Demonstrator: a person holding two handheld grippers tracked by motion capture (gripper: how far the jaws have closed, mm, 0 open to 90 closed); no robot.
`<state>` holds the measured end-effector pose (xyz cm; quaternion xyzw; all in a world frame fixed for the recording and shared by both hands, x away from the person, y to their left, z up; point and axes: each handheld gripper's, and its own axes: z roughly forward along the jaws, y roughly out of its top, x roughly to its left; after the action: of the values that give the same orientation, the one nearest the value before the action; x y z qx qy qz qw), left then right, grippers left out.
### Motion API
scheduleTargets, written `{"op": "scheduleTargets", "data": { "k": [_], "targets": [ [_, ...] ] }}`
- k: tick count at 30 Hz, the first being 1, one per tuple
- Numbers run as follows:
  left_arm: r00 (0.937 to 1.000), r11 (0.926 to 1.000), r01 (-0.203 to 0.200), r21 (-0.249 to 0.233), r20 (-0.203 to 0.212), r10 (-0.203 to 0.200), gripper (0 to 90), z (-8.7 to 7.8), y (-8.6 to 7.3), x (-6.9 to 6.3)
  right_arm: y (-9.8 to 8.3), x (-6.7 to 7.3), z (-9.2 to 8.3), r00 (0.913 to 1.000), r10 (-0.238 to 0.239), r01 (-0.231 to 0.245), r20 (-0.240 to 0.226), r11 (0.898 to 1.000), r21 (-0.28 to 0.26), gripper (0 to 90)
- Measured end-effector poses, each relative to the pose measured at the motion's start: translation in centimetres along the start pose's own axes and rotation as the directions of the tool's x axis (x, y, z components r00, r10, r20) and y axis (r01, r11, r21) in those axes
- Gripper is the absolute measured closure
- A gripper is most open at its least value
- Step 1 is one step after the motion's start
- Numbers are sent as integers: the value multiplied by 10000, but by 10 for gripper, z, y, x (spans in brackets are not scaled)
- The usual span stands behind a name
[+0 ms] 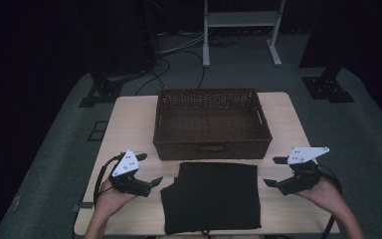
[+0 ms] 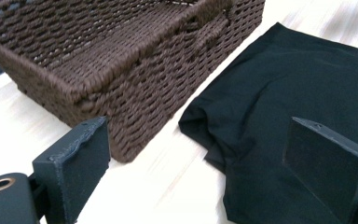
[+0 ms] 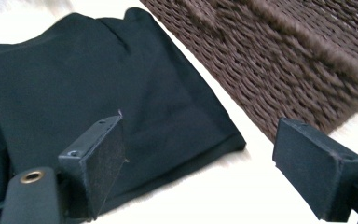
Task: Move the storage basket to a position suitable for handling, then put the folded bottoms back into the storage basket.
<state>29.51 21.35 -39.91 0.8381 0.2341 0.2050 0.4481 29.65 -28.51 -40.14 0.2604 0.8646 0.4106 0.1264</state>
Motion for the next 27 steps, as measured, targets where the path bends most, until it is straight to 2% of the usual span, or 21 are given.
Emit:
{"op": "scheduleTargets", "data": {
  "k": [5, 9, 15, 22, 24, 27],
  "targets": [
    [9994, 9996, -230, 176, 264, 225, 65, 5, 12, 0, 11, 0, 2, 9994, -210, 210, -287, 9998, 8, 158],
    [9978, 9985, -459, 285, 492, 444, 65, 9, 22, -1, 19, 1, 7, 9981, -471, 483, -387, 9984, 289, 158],
    [9930, 9948, -900, 479, 815, 859, 65, 14, 36, -5, 33, 4, 11, 9944, -850, 880, -622, 9950, 466, 158],
    [9864, 9898, -1275, 630, 1129, 1199, 65, 20, 45, -9, 37, 7, 16, 9918, -967, 1031, -832, 9917, 762, 159],
    [9858, 9903, -1209, 684, 1253, 1117, 65, 22, 46, -10, 38, 7, 18, 9911, -993, 1069, -884, 9906, 855, 158],
    [9822, 9878, -1343, 786, 1430, 1221, 66, 25, 48, -12, 39, 8, 18, 9902, -1055, 1139, -917, 9892, 920, 158]
  ]
}}
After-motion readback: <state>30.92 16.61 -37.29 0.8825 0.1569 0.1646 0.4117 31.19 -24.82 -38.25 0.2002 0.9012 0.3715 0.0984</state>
